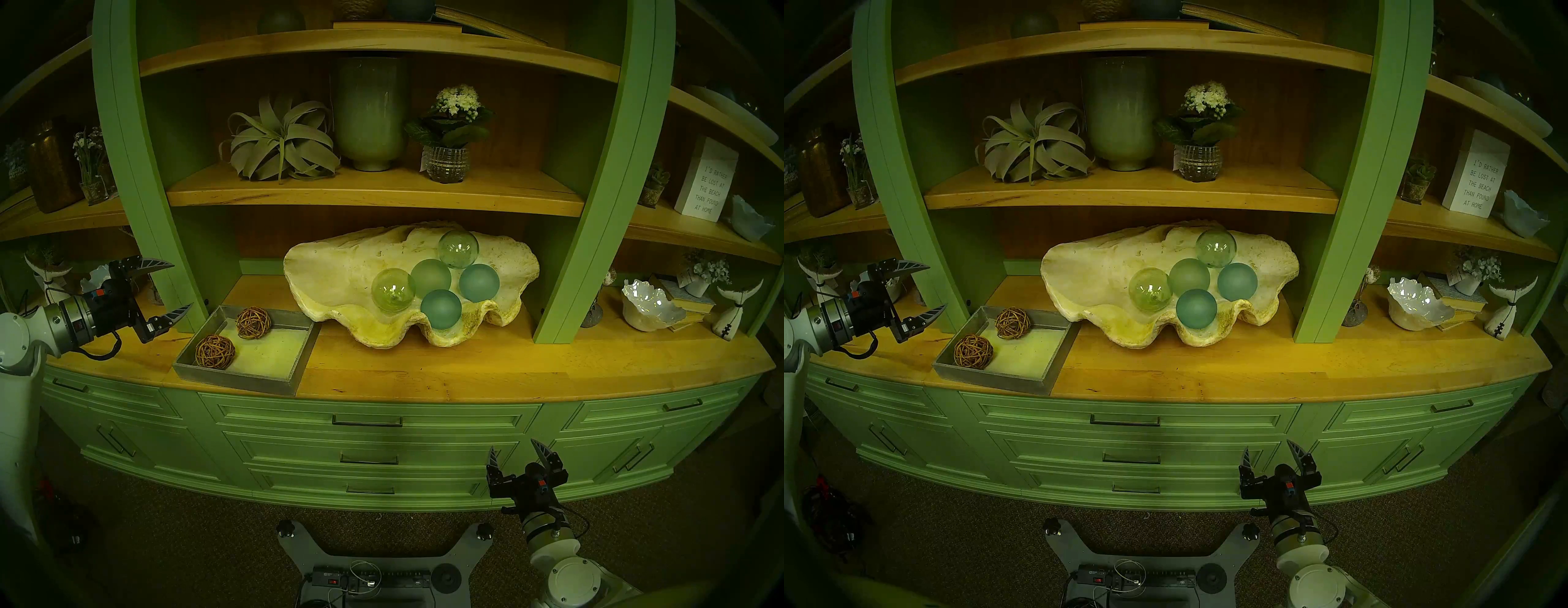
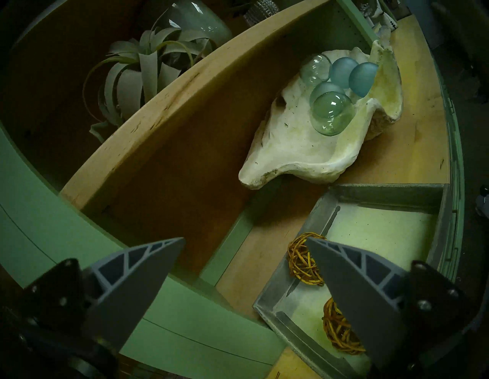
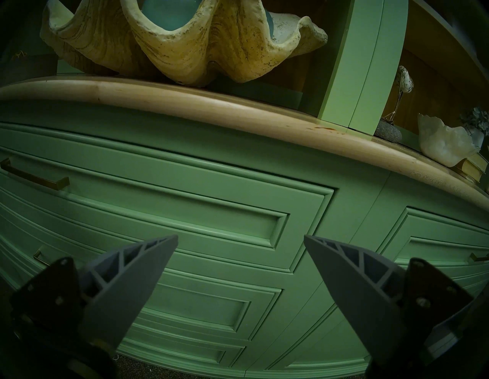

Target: Put wooden balls into bowl

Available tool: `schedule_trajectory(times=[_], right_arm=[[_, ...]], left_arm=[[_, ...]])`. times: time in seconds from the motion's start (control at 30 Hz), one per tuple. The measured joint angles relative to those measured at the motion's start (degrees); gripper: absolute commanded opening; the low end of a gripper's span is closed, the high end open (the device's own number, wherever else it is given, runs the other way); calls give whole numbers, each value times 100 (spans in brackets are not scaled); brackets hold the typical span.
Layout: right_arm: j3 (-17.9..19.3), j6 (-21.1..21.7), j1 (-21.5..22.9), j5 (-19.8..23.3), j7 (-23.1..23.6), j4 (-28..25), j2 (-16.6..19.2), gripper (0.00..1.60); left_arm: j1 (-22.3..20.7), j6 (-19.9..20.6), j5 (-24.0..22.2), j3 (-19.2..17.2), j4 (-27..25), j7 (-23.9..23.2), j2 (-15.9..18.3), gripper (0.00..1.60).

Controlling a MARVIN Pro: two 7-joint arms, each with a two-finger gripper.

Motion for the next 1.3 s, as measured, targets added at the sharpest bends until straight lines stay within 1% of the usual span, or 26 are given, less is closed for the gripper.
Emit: schedule_trajectory(times=[0.03,0.13,0.2,0.23,0.33,0.4,0.47,0.7,0.9,1.1,1.3], right_arm=[[0,0,0,0,0,0,0,160],[-2,0,1,0,0,4,-1,160],[-3,0,1,0,0,5,-1,160],[-4,0,1,0,0,5,-1,160],[-5,0,1,0,0,6,-2,160],[-6,-1,1,0,0,6,-2,160],[-6,-1,1,0,0,6,-2,160],[-7,-1,1,0,-1,5,-3,160],[-8,-2,1,0,-1,2,-3,160],[-8,-2,2,0,-1,0,-3,160],[-9,-2,1,0,-1,-3,-3,160]], left_arm=[[-27,40,-28,50,24,3,29,160],[-211,307,-245,400,151,34,169,160],[-273,400,-329,522,184,50,199,160],[-353,521,-441,681,225,74,223,160],[-499,759,-653,990,292,128,245,160],[-642,1010,-881,1314,341,194,246,160],[-725,1148,-1005,1492,369,237,240,160],[-996,1539,-1348,1952,518,385,198,160],[-1276,1947,-1555,2306,792,590,178,160],[-1495,2217,-1641,2554,943,719,169,160],[-1742,2485,-1640,2915,1026,814,160,160]])
